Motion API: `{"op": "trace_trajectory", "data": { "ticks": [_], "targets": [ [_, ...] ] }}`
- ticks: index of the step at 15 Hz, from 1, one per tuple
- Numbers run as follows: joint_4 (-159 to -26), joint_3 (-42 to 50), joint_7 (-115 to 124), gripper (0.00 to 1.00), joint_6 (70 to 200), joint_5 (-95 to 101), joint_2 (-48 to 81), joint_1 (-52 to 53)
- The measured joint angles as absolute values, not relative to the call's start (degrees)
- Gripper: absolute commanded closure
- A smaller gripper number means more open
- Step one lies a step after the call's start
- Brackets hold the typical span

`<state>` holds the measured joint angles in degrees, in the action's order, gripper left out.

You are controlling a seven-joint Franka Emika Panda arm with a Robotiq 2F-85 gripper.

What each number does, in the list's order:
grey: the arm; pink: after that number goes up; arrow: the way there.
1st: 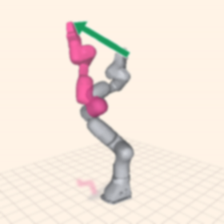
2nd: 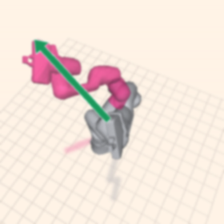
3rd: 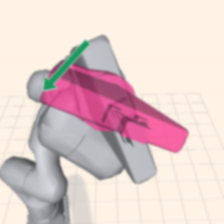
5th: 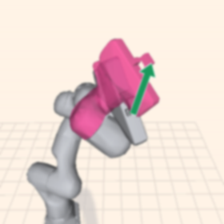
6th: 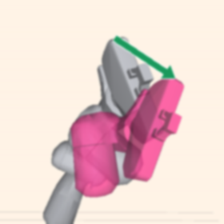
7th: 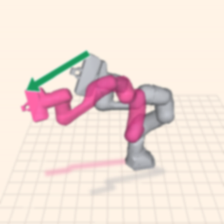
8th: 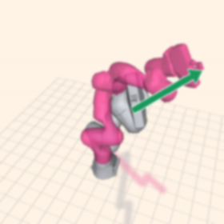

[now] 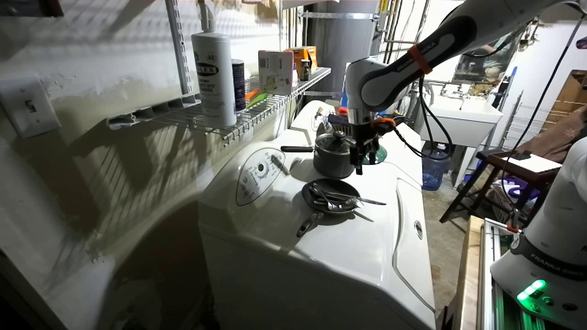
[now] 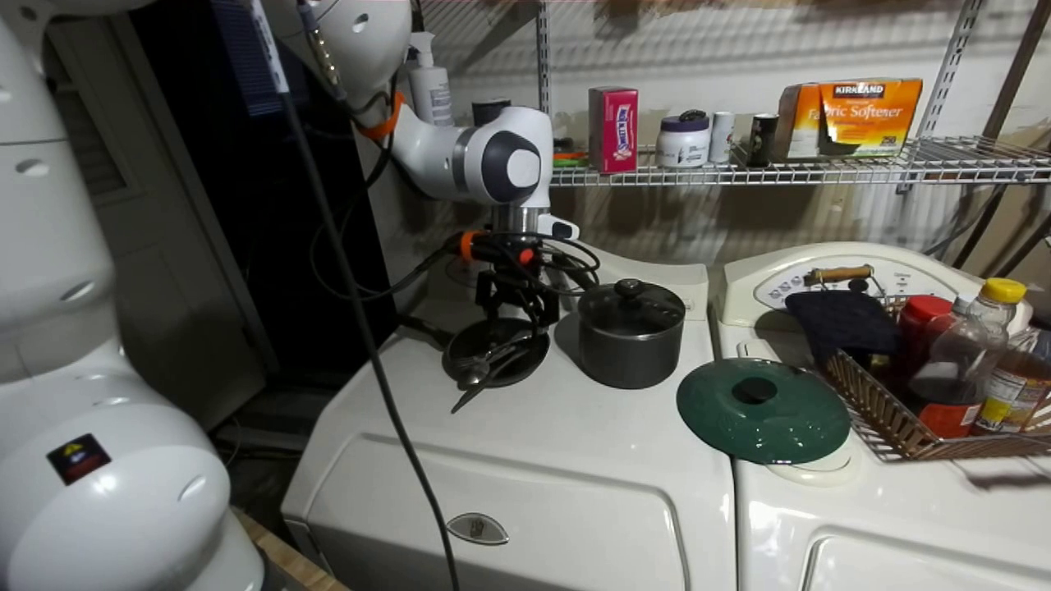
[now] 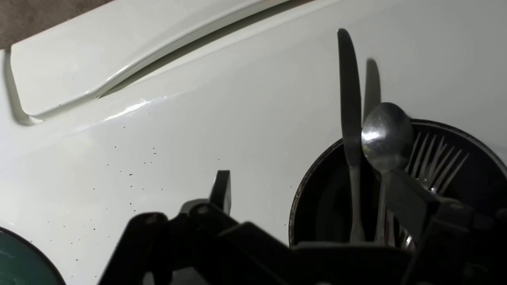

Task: Remove the silver knife from the pan and put it on top of the washing machine on the left.

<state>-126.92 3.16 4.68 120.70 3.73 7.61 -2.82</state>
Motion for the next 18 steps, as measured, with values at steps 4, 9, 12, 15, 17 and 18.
{"op": "trace_trajectory", "data": {
  "ticks": [4,9,12,15,17,18],
  "targets": [
    [-126.8,3.1,4.5,0.0,120.6,3.7,7.8,-2.8],
    [-122.9,1.9,3.6,0.17,118.2,4.0,11.5,-1.7],
    [-119.2,1.3,3.3,0.33,116.2,4.0,14.7,-1.2],
    [-116.1,1.1,2.3,0.4,114.4,4.0,17.6,-1.1],
    [-114.3,1.1,1.7,0.42,113.6,4.0,19.5,-1.1],
    [-113.5,1.1,1.5,0.42,113.3,4.0,20.4,-1.1]
  ]
}}
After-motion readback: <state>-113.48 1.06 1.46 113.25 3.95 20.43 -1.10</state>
